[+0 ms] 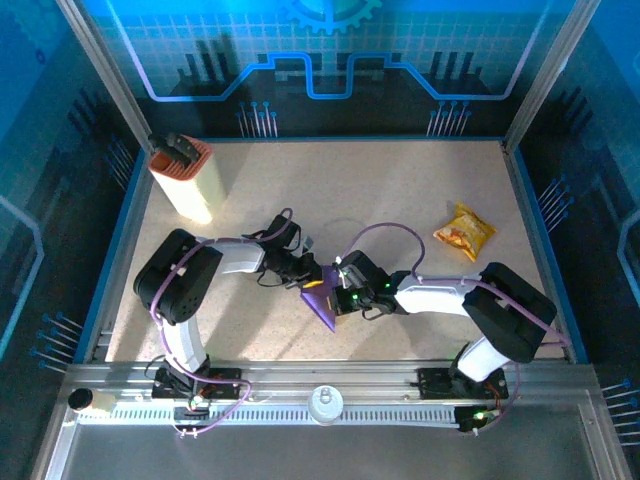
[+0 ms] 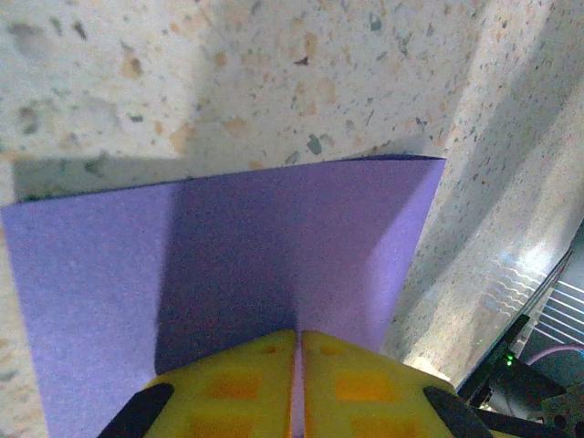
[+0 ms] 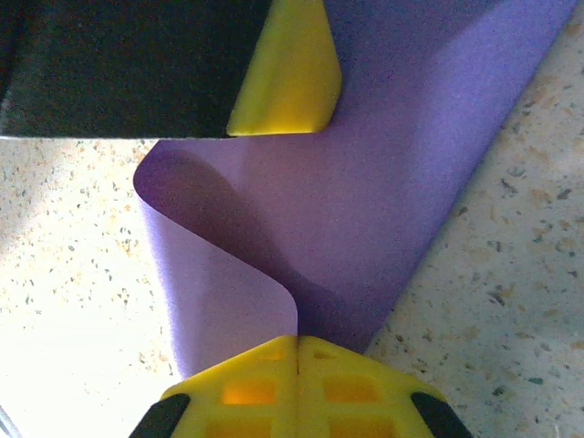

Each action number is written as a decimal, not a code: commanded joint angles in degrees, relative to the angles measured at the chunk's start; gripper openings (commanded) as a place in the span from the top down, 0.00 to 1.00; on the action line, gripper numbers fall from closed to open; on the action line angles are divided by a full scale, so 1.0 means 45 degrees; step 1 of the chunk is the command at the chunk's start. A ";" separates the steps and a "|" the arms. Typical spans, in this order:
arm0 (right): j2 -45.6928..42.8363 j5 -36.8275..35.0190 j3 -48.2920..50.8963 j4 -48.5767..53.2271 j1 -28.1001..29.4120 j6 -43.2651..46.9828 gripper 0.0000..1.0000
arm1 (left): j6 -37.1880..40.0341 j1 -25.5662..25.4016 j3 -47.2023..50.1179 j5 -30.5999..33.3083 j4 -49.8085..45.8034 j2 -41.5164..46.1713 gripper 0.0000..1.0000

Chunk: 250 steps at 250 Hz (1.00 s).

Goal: Fold a paper plane with a square sheet of paper (pick it up from the middle)

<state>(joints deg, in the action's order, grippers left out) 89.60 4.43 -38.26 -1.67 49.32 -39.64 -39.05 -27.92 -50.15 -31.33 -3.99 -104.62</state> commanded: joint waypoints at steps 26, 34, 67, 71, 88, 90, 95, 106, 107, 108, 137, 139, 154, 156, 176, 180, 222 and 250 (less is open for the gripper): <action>0.0282 -0.0197 -0.0190 0.0186 -0.0198 -0.0144 1.00 | -0.0248 -0.0084 0.0129 0.0025 -0.0486 0.0181 0.88; 0.0313 -0.0202 -0.0190 0.0171 -0.0198 -0.0157 0.99 | -0.0200 -0.0104 0.0129 0.0017 -0.0498 0.0182 0.88; 0.0388 -0.0100 -0.0207 0.0117 -0.0198 -0.0181 0.99 | -0.0212 -0.0102 0.0123 0.0013 -0.0510 0.0182 0.87; 0.0418 -0.0098 -0.0190 0.0097 -0.0198 -0.0176 0.99 | -0.0230 -0.0093 0.0114 0.0020 -0.0506 0.0160 0.87; 0.0466 -0.0046 -0.0222 0.0067 -0.0198 -0.0178 0.99 | -0.0229 -0.0104 0.0070 -0.0005 -0.0503 0.0161 0.88; 0.0476 -0.0046 -0.0212 0.0076 -0.0198 -0.0182 0.99 | -0.0229 -0.0104 0.0075 0.0006 -0.0501 0.0162 0.87; 0.0492 -0.0028 -0.0218 0.0079 -0.0196 -0.0176 0.99 | -0.0227 -0.0104 0.0072 -0.0006 -0.0500 0.0148 0.88; 0.0536 0.0027 -0.0239 0.0067 -0.0198 -0.0176 0.99 | -0.0229 -0.0104 0.0073 0.0008 -0.0504 0.0152 0.87; 0.0537 0.0039 -0.0233 0.0053 -0.0198 -0.0166 0.99 | -0.0229 -0.0104 0.0072 0.0009 -0.0502 0.0148 0.88; 0.0547 0.0045 -0.0240 0.0056 -0.0198 -0.0171 0.99 | -0.0229 -0.0104 0.0071 -0.0001 -0.0501 0.0145 0.87; 0.0634 0.0081 -0.0285 0.0047 -0.0193 -0.0170 0.99 | -0.0229 -0.0101 0.0069 0.0015 -0.0500 0.0140 0.87; 0.0635 0.0074 -0.0272 0.0051 -0.0197 -0.0175 0.99 | -0.0239 -0.0108 0.0070 0.0016 -0.0510 0.0142 0.87; 0.0666 0.0074 -0.0279 0.0089 -0.0198 -0.0191 0.99 | -0.0229 -0.0122 0.0075 0.0011 -0.0503 0.0143 0.86; 0.0662 0.0072 -0.0285 0.0081 -0.0188 -0.0185 0.99 | -0.0229 -0.0123 0.0072 0.0010 -0.0501 0.0143 0.86; 0.0642 0.0099 -0.0328 0.0163 -0.0198 -0.0130 0.99 | -0.0222 -0.0123 0.0033 0.0035 -0.0500 0.0133 0.86; 0.0616 0.0091 -0.0325 0.0172 -0.0192 -0.0117 0.99 | -0.0237 -0.0123 0.0017 0.0051 -0.0528 0.0142 0.86; 0.0034 0.0031 -0.0365 0.0371 -0.0120 0.0012 0.99 | -0.0156 -0.0123 -0.0104 0.0187 -0.0698 0.0172 0.86; -0.0185 0.0120 -0.0434 0.0376 -0.0052 0.0155 0.99 | -0.0151 -0.0133 -0.0117 0.0199 -0.0707 0.0143 0.86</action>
<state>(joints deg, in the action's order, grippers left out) 90.83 4.89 -38.37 -1.28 49.17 -39.79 -39.05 -27.99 -50.22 -31.33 -4.05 -104.57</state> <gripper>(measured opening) 0.062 0.140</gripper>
